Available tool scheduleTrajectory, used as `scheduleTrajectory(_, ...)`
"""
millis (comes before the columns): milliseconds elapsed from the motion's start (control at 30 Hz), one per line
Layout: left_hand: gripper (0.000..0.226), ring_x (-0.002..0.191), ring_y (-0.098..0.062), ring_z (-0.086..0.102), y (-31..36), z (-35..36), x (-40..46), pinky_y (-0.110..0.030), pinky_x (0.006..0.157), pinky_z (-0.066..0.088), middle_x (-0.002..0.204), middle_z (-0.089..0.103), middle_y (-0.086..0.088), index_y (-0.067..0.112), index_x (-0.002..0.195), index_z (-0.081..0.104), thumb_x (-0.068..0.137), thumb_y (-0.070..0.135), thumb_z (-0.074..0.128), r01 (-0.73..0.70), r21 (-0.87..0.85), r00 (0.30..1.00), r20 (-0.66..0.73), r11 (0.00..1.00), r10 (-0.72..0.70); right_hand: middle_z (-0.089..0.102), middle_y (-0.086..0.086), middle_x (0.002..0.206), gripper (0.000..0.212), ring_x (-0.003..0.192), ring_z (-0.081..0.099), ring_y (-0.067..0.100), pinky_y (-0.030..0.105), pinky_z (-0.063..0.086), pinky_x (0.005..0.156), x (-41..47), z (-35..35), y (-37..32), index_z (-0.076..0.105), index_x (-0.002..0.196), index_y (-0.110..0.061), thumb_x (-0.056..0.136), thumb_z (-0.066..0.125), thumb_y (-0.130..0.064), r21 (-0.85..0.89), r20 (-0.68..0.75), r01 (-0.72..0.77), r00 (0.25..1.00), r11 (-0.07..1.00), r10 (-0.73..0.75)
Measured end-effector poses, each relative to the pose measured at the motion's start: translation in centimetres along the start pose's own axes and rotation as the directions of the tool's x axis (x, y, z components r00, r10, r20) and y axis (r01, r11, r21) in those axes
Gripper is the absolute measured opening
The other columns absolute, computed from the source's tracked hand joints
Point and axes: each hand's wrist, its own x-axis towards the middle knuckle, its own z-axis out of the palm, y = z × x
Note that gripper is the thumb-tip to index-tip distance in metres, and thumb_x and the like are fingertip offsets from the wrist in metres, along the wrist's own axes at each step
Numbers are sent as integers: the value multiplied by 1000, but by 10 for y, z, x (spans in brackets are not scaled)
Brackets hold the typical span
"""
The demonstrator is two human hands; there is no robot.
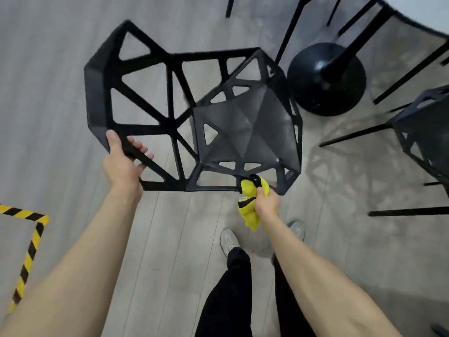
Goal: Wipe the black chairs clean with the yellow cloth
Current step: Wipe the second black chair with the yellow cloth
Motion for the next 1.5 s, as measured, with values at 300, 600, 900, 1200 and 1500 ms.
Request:
scheduleTrajectory(300,61,73,-18,72,-53,131,-71,-44,85,64,76,77,3,16,78,67,108,59,36,40,30,984,-177,999,-34,68,5,133,40,123,61,29,37,46,102,66,-174,-73,61,143,-27,107,56,-42,-276,82,333,943,902,-324)
scheduleTrajectory(600,46,86,-25,77,-100,219,-149,-51,93,64,84,82,3,25,67,82,95,36,47,73,211,997,24,975,-80,74,-2,119,23,113,68,23,41,53,103,47,-319,-9,67,127,-36,105,61,-41,-76,-40,256,965,964,-260)
scheduleTrajectory(900,82,108,-39,75,-51,205,-180,-58,80,66,119,75,-19,6,130,59,96,81,53,217,735,859,169,642,-484,75,0,115,23,112,69,23,44,55,102,25,-432,-6,69,125,-24,106,63,-36,85,-71,314,948,945,-309)
scheduleTrajectory(1200,109,139,-6,50,-109,377,-394,-33,111,48,148,55,12,28,159,41,70,38,102,-671,602,431,791,433,-434,70,0,96,11,89,62,13,31,50,83,-27,-570,-18,70,113,-20,107,64,-28,86,110,526,839,846,-532)
scheduleTrajectory(1500,29,64,-8,55,-115,556,-565,-38,64,50,69,65,6,19,81,70,69,37,90,-929,75,-26,964,362,-266,76,-16,108,44,104,70,5,31,56,92,-40,-738,-17,70,116,-42,78,89,-54,-33,18,537,844,843,-537)
